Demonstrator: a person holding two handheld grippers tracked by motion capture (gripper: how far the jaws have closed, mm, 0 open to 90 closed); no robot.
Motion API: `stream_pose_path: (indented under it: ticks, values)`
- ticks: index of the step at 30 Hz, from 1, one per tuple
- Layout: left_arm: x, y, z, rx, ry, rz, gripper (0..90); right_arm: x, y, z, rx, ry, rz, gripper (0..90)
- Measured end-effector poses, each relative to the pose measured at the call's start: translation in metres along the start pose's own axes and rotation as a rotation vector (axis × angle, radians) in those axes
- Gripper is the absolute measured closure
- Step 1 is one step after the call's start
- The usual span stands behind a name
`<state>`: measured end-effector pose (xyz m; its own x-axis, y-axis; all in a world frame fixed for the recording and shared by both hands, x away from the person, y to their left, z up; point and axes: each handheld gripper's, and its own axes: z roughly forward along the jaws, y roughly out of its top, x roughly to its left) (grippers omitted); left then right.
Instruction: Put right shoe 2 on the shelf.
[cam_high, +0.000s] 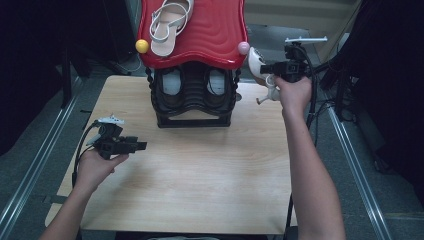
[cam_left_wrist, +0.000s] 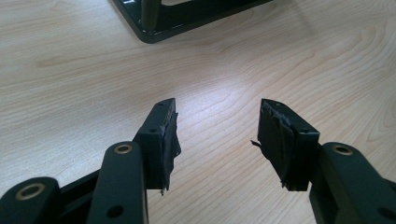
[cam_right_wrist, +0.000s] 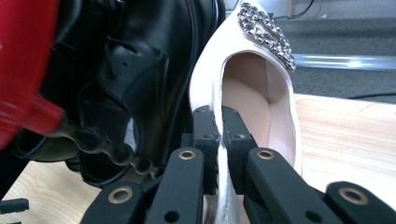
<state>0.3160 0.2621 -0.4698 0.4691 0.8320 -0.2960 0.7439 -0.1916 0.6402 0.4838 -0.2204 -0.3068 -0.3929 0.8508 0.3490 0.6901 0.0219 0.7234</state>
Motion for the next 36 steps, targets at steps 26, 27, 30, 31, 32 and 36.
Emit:
stream_pose_path:
  ticks: [26,27,30,31,32,36]
  values:
    - [-0.002,0.0,0.0,0.001,-0.006,0.012,47.9,0.047,0.069,-0.048,-0.064,-0.008,-0.04,88.3]
    - [-0.002,0.0,0.0,0.001,-0.006,0.011,47.8,0.05,0.073,-0.05,-0.067,-0.012,-0.044,88.3]
    - [-0.002,0.0,0.0,0.001,-0.007,0.012,47.8,0.057,0.083,-0.057,-0.073,-0.021,-0.044,88.3]
    - [-0.003,0.0,0.0,0.0,-0.007,0.013,47.8,0.06,0.086,-0.06,-0.078,-0.021,-0.047,88.2]
    - [-0.003,0.0,0.0,0.001,-0.006,0.014,47.8,0.062,0.089,-0.062,-0.081,-0.022,-0.053,88.3]
    - [-0.003,0.0,0.0,0.001,-0.006,0.02,47.8,0.075,0.102,-0.071,-0.092,-0.026,-0.068,88.3]
